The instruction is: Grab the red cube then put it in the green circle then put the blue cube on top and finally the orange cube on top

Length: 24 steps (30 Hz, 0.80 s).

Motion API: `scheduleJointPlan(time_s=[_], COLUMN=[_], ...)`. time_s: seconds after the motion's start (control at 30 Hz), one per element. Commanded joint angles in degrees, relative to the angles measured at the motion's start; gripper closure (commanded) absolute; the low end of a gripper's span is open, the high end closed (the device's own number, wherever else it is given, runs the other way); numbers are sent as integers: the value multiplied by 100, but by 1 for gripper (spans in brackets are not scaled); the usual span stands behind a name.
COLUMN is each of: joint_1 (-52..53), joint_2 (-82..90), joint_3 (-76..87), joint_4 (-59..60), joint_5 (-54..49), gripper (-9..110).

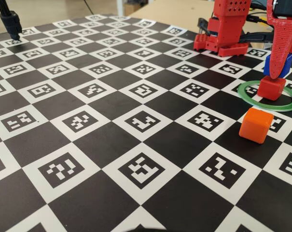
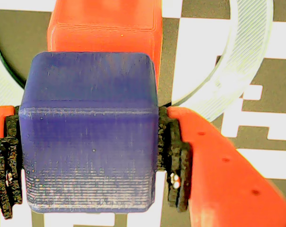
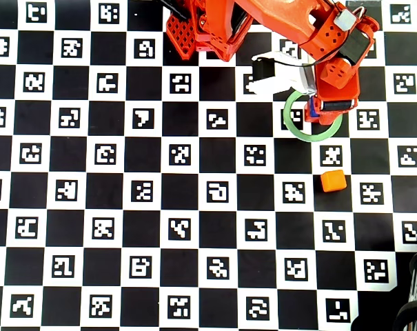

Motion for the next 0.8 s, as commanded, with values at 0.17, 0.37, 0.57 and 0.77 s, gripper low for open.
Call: scheduleJointPlan(time_s=[0.17,0.37,0.57,0.77], joint_1=[-88,-114,-141,-141], joint_2=[114,97,88,88], joint_3=[0,114,132,132], joint_4=[-105,-202,-237,-237], joint_5=[-9,-26,-26,-26], gripper=[96,96,96,96])
